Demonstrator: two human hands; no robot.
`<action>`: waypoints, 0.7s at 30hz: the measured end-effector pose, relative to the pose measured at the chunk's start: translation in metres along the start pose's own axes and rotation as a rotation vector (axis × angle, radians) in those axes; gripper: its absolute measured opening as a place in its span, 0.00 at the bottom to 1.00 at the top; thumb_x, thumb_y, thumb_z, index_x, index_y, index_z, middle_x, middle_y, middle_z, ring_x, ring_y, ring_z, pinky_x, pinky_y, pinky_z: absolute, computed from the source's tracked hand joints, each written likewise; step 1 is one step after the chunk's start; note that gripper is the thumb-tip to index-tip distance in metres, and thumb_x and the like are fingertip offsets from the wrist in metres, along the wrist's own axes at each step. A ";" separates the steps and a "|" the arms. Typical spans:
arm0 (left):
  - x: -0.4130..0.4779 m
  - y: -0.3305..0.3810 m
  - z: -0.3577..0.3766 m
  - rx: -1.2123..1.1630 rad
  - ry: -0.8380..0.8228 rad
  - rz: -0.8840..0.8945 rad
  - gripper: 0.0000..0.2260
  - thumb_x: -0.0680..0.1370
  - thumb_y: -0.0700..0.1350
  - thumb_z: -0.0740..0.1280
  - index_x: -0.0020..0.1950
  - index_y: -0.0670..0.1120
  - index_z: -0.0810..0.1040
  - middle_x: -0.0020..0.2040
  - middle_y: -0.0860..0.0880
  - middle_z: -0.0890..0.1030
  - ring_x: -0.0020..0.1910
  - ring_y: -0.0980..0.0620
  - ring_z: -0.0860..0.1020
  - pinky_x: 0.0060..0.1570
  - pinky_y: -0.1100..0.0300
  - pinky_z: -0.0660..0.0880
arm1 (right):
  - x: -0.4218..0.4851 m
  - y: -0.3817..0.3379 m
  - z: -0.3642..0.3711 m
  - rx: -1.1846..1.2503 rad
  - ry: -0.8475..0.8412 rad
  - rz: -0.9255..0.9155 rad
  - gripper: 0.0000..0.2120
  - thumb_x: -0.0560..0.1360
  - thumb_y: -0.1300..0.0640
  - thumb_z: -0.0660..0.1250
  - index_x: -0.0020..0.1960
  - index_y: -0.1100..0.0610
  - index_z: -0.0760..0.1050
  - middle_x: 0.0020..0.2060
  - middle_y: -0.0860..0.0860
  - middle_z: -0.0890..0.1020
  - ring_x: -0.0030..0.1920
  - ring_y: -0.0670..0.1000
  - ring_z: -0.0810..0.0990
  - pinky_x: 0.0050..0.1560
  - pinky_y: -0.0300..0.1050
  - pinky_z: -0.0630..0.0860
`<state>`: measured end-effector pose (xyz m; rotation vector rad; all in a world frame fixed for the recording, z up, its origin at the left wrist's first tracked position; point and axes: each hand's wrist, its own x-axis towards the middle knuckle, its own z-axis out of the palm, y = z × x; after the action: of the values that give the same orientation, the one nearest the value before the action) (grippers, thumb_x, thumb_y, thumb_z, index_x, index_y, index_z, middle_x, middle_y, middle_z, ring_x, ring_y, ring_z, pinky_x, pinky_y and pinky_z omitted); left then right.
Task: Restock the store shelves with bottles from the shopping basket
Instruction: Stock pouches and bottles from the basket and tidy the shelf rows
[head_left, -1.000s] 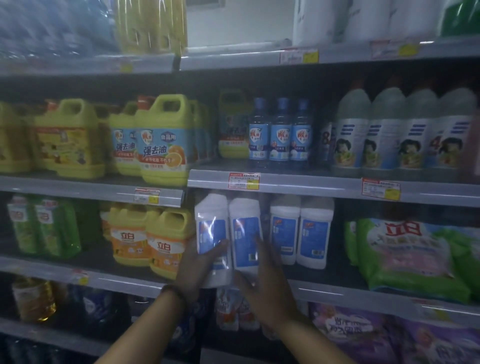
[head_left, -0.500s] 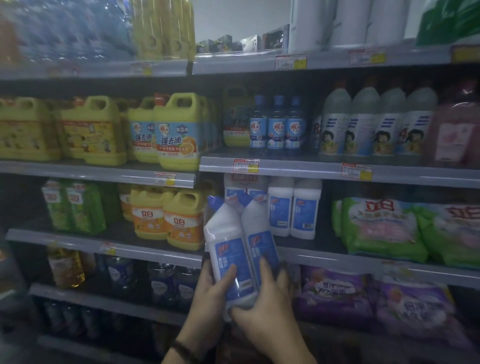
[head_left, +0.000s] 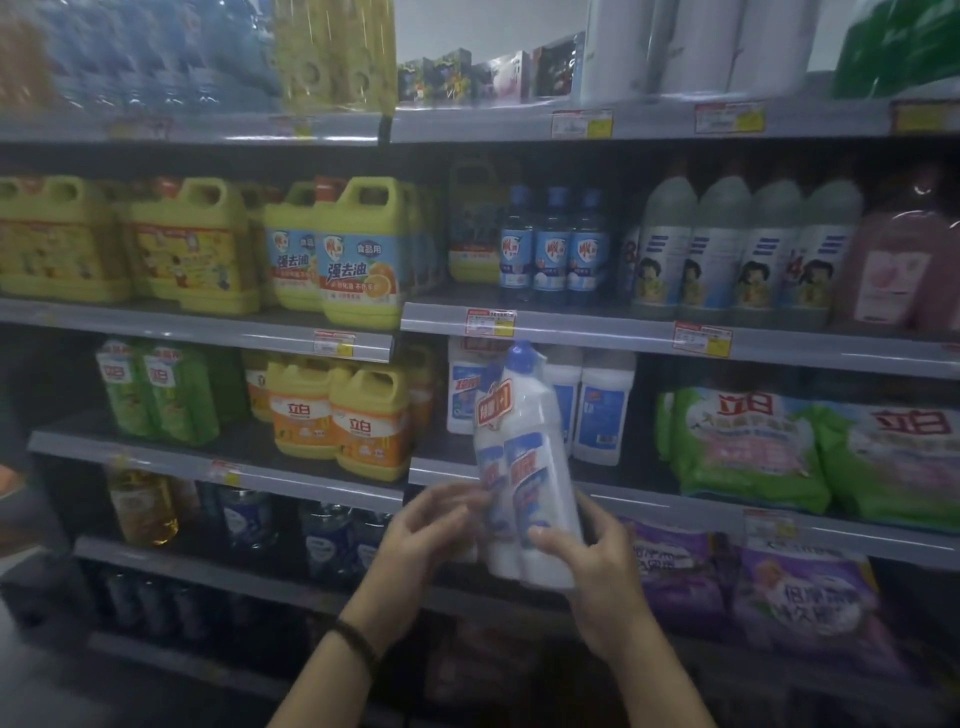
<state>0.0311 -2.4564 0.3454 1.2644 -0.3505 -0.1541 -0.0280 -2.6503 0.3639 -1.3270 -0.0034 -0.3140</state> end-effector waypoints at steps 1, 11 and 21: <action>0.009 -0.003 0.000 0.023 0.086 -0.021 0.18 0.74 0.50 0.78 0.63 0.49 0.84 0.67 0.38 0.83 0.56 0.44 0.86 0.54 0.48 0.82 | 0.002 0.001 -0.003 0.105 -0.007 0.045 0.25 0.66 0.63 0.76 0.64 0.61 0.83 0.54 0.65 0.88 0.52 0.68 0.89 0.55 0.72 0.84; 0.051 -0.011 0.010 -0.290 0.036 -0.222 0.21 0.83 0.45 0.70 0.74 0.39 0.76 0.68 0.34 0.82 0.66 0.31 0.81 0.62 0.36 0.81 | 0.028 0.006 -0.023 0.090 -0.095 0.215 0.21 0.75 0.59 0.77 0.66 0.62 0.81 0.58 0.64 0.87 0.57 0.69 0.87 0.54 0.80 0.80; 0.105 0.017 -0.012 0.067 0.076 -0.116 0.18 0.76 0.42 0.77 0.65 0.44 0.82 0.60 0.40 0.87 0.58 0.37 0.87 0.58 0.35 0.82 | 0.110 0.029 -0.018 -0.407 0.010 0.083 0.08 0.81 0.58 0.74 0.58 0.50 0.86 0.49 0.44 0.91 0.52 0.50 0.90 0.56 0.54 0.86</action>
<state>0.1320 -2.4723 0.3767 1.3540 -0.2191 -0.1937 0.0808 -2.6863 0.3520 -1.7234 0.1302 -0.2581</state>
